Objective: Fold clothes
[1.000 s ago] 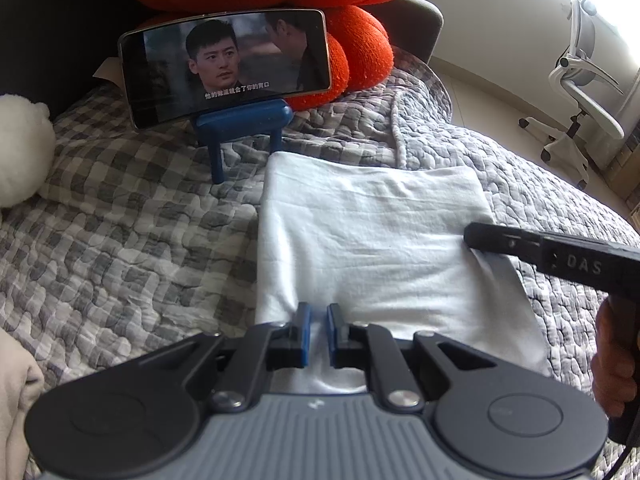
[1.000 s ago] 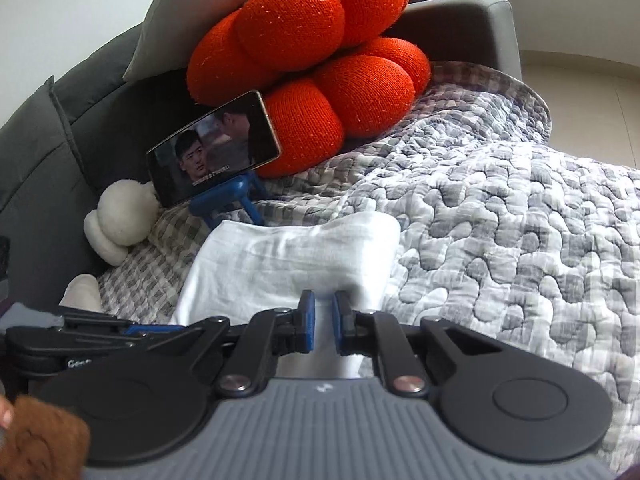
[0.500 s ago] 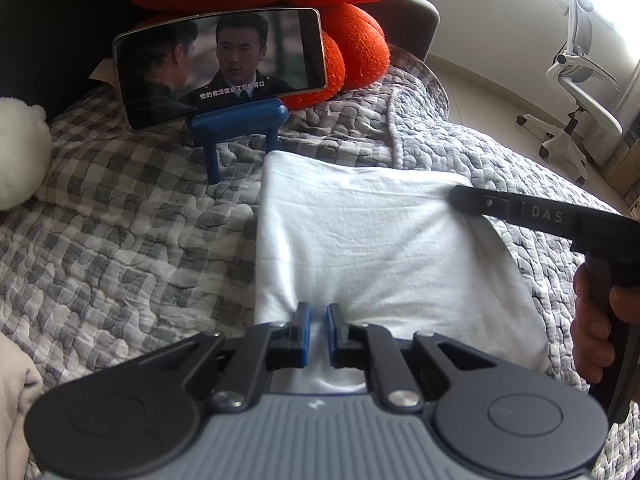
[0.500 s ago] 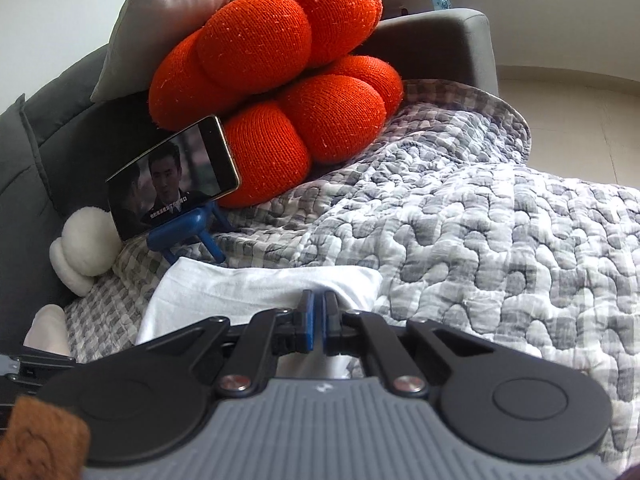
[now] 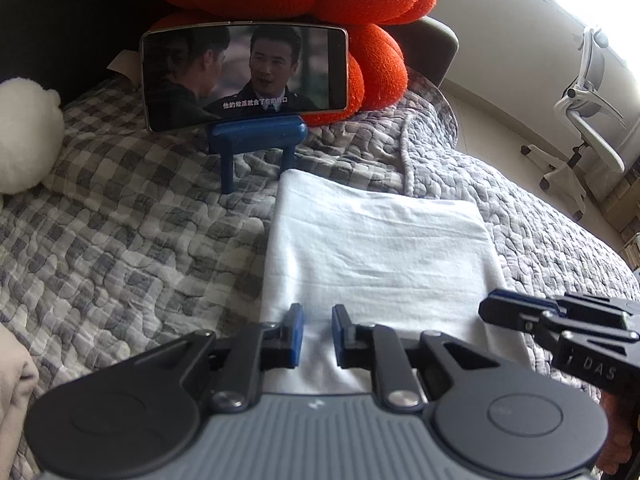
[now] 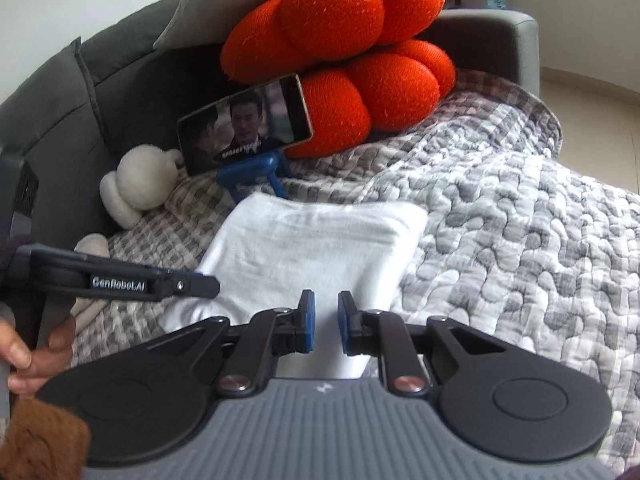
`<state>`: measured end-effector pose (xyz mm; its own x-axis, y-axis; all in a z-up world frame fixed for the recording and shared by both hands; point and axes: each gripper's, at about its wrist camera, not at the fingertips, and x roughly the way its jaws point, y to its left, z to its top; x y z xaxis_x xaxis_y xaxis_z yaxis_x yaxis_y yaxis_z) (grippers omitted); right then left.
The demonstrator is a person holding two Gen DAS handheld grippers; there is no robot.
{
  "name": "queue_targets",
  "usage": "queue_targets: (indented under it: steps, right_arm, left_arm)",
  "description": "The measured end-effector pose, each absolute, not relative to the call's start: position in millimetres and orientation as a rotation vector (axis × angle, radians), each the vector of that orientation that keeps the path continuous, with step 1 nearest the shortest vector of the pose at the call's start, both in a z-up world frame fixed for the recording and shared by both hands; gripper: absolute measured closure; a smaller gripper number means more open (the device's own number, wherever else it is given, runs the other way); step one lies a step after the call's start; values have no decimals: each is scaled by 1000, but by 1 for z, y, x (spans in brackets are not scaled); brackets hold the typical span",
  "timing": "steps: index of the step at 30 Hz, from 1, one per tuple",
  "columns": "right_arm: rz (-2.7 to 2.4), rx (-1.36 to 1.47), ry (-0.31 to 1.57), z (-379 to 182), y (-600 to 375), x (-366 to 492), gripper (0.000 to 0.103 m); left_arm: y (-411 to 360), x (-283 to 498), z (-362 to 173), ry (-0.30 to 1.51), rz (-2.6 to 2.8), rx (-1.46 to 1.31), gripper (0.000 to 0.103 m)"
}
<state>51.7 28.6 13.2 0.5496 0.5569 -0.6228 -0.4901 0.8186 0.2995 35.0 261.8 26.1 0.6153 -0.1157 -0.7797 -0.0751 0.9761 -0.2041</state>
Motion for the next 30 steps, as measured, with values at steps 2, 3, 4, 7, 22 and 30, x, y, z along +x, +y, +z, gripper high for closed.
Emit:
queue_targets:
  steps: [2,3,4,7,22,30]
  right_arm:
    - [618,108,774,8,26,49,87]
    - [617,118,774,9,25,48,87]
    - [615,129,773,9,23,47,87]
    - [622,119,753,16,21,39,84]
    - [606,70,794,7,24,11,86]
    - [586,84,805,22,12,-22,84]
  left_arm:
    - [261,36,25,913,-25,-223,87]
    - [261,36,25,913,-25,-223,87]
    - [261,36,25,914,-25,-222,87]
    - [262,36,25,915,-24,-226,87]
    - [258,37,22,911,-24,-199,87]
    - [258,36,21,904,-21,-200,87]
